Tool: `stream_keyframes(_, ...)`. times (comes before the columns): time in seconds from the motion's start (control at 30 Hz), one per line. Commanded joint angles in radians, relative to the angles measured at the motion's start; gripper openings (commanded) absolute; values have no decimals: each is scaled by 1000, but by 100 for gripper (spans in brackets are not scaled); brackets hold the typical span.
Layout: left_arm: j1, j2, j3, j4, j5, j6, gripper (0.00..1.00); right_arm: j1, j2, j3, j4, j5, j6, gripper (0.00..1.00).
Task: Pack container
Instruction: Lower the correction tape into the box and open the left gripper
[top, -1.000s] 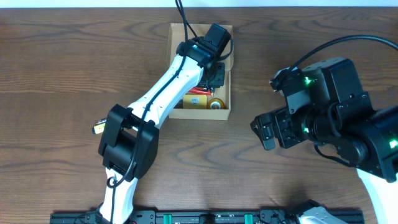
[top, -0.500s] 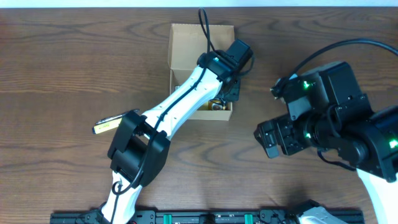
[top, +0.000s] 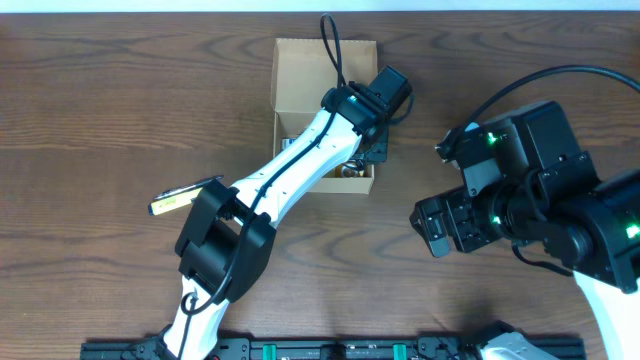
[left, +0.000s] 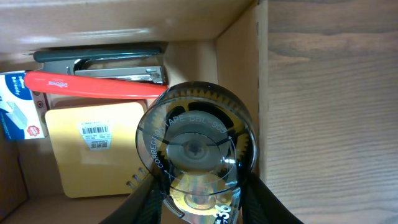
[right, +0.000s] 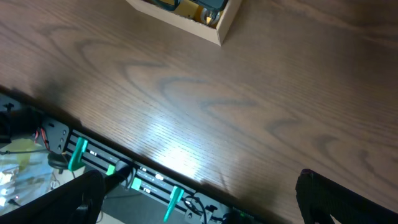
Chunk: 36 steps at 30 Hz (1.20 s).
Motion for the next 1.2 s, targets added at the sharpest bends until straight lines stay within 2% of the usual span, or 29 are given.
stream_keyframes(0.0, -2, 37, 10, 1, -18, -14, 6, -5, 0, 2, -1, 3, -12, 99)
stream_keyframes(0.4, 19, 63, 6, 18, -19, -11, 6, -5, 0, 2, -1, 3, -12, 99)
stream_keyframes(0.43, 20, 63, 4, 23, -18, -12, 8, -5, 0, 2, -1, 3, -12, 99)
stream_keyframes(0.47, 22, 63, 4, 23, -18, -11, 16, -5, 0, 2, -1, 3, -12, 99)
stream_keyframes(0.57, 23, 63, 4, 33, -18, -8, 24, -5, 0, 2, -1, 3, -12, 99)
stream_keyframes(0.63, 23, 63, 4, 35, -19, -3, 37, -5, 0, 2, -1, 3, -12, 99)
stream_keyframes(0.67, 23, 63, 4, 35, -19, -3, 48, -5, 0, 2, -1, 3, -12, 99)
stream_keyframes(0.73, 23, 63, 4, 34, -19, -3, 55, -5, 0, 2, -1, 3, -12, 99)
stream_keyframes(0.8, 23, 63, 4, 34, -25, -3, 68, -5, 0, 2, -1, 3, -12, 99)
stream_keyframes(1.0, 30, 63, 4, 34, -29, -3, 70, -5, 0, 2, -1, 3, -12, 99)
stream_keyframes(1.17, 61, 51, 8, 20, -24, 23, 62, -5, 0, 2, -1, 3, -12, 99)
